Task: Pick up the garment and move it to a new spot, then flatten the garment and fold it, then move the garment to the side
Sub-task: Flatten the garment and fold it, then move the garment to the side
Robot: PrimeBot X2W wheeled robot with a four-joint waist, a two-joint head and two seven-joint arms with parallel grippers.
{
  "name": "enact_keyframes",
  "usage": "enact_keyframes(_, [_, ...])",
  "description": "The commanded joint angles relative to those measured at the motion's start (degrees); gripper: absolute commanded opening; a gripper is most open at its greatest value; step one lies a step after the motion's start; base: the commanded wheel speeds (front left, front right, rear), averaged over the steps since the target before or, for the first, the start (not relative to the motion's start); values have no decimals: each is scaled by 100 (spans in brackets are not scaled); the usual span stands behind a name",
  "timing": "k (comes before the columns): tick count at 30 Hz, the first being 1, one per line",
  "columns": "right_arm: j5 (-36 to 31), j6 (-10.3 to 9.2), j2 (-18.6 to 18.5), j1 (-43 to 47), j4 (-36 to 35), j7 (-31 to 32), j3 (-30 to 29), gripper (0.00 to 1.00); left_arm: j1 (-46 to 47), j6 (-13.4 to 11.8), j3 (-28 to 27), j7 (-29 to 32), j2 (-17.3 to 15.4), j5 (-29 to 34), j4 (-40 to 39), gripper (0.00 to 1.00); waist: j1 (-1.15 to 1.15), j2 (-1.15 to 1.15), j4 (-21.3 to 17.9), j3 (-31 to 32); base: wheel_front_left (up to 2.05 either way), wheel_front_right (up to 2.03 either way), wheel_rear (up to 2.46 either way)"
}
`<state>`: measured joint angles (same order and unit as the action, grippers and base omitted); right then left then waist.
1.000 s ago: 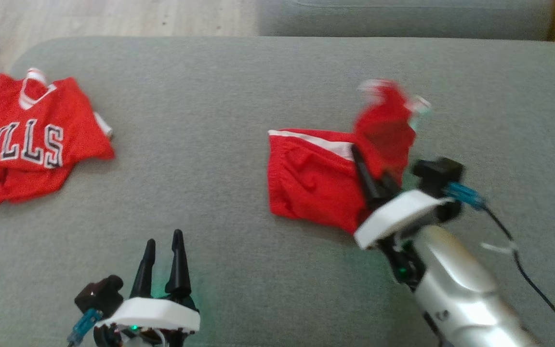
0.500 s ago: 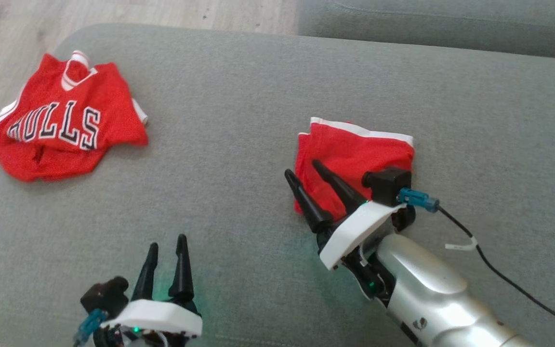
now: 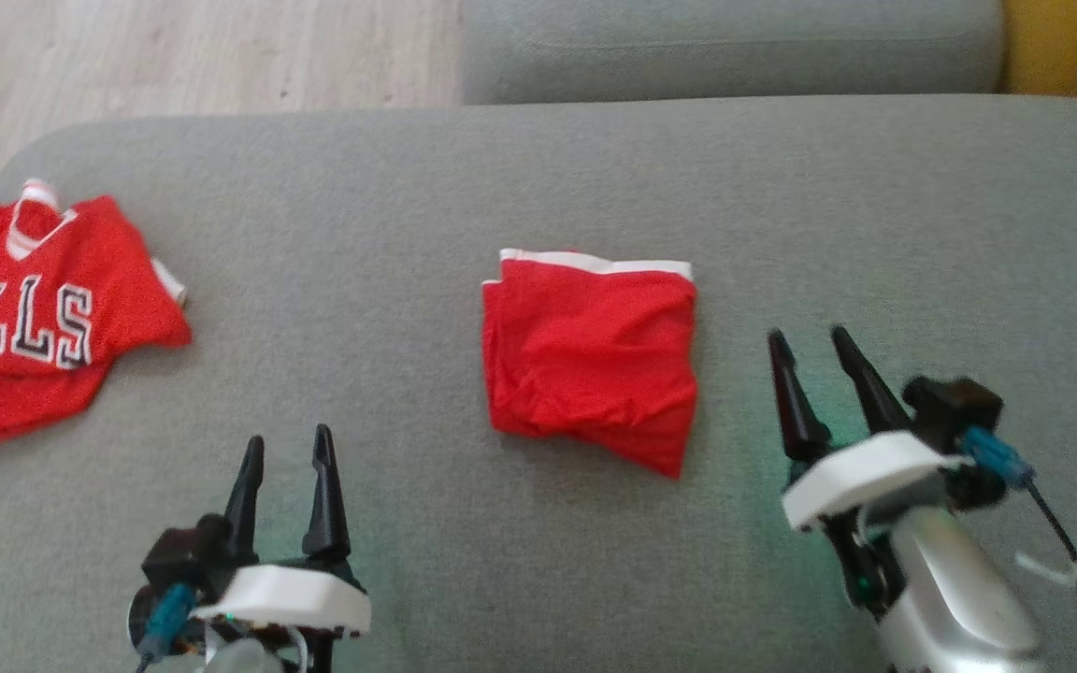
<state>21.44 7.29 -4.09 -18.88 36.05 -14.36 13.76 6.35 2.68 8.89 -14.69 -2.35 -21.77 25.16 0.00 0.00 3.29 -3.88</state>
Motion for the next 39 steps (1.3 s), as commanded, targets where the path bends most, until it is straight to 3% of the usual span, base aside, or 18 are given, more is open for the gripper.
enact_keyframes(1, [-146,20,102,-61,-218,-62,9,100,11,-36,-224,-30,-53,90,-215,100,0,0,-114,91,0,0,0])
enact_keyframes(5, [-524,20,116,335,-233,-63,-423,100,-248,-124,-244,-30,-53,310,-309,100,0,0,-237,217,0,0,0])
enact_keyframes(11, [-466,20,120,767,-283,-63,-492,100,-616,-302,-200,-30,-53,521,-527,100,0,0,-331,323,0,0,0])
enact_keyframes(19, [-295,20,121,822,-241,-63,-334,100,-681,-351,-51,-30,-53,504,-609,100,0,0,-279,305,0,0,0])
enact_keyframes(24, [-34,20,121,382,3,-63,54,100,-505,-298,169,-30,-53,389,-603,100,0,0,-64,-5,0,0,0])
enact_keyframes(32, [216,20,121,-927,1210,-63,462,100,-202,-281,598,-30,-53,251,-529,100,0,0,568,-561,0,0,0])
enact_keyframes(39, [470,20,121,-1276,2093,-41,666,100,-90,-302,625,-30,-53,226,-554,100,0,0,745,-726,0,0,0])
